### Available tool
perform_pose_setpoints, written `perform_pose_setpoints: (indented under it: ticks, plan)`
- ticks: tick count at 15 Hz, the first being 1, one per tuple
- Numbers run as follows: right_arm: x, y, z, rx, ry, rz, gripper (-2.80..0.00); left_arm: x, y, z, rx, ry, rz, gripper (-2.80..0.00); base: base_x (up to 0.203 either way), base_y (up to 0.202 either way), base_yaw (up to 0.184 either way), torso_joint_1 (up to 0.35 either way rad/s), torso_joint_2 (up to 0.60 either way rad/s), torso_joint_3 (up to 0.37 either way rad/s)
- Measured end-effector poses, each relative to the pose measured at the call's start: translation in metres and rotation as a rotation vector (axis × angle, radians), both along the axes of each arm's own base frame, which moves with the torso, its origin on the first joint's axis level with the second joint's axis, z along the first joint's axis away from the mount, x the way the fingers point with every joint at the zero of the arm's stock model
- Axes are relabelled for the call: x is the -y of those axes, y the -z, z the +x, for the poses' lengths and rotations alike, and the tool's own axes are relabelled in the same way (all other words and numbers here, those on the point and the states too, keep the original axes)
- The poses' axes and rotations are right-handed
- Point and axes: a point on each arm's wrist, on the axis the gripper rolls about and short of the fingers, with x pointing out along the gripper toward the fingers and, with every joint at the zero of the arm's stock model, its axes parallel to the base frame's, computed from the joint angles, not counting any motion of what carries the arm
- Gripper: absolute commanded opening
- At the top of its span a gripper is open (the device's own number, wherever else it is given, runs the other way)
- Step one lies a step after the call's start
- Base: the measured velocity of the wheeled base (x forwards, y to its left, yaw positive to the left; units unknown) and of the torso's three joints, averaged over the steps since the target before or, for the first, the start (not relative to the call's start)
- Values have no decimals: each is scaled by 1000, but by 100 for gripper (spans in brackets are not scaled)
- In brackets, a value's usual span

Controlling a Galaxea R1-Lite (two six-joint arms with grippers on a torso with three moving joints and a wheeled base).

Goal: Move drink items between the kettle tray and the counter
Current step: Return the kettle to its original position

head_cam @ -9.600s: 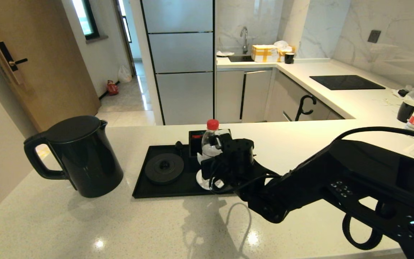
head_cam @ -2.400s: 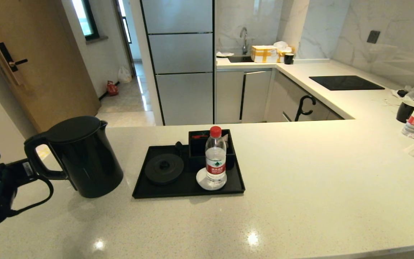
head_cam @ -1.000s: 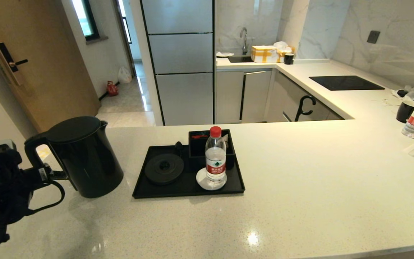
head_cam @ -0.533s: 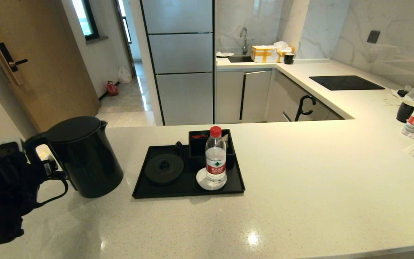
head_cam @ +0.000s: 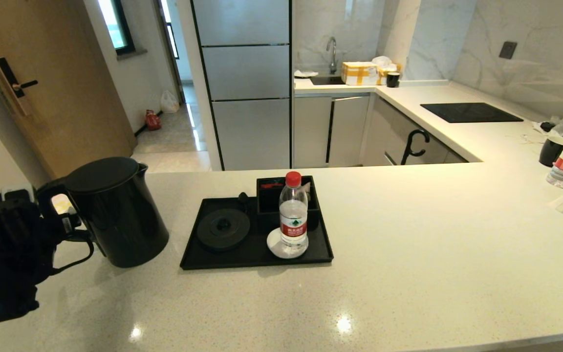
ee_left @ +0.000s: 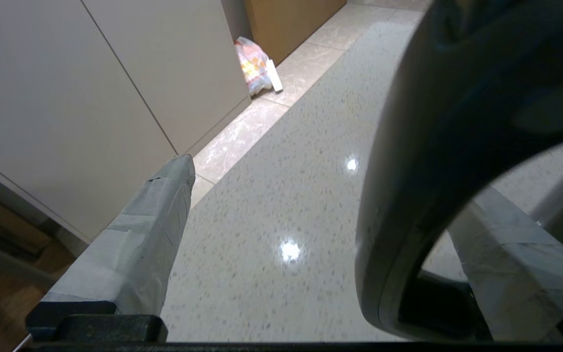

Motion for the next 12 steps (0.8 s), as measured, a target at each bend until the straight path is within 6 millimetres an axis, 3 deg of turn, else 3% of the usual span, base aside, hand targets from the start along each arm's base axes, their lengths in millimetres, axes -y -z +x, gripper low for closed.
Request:
perform_pose_setpoints:
  ticks: [8, 9, 12]
  plan:
    - [0, 0, 0, -1, 0, 0, -280, -5, 2, 15, 20, 1, 6, 0, 0, 0, 0, 0, 0, 0]
    - [0, 0, 0, -1, 0, 0, -280, -5, 2, 15, 20, 1, 7, -280, 0, 0, 0, 0, 0, 0]
    - [0, 0, 0, -1, 0, 0, -280, -4, 1, 16, 15, 11, 27, -280, 0, 0, 0, 0, 0, 0]
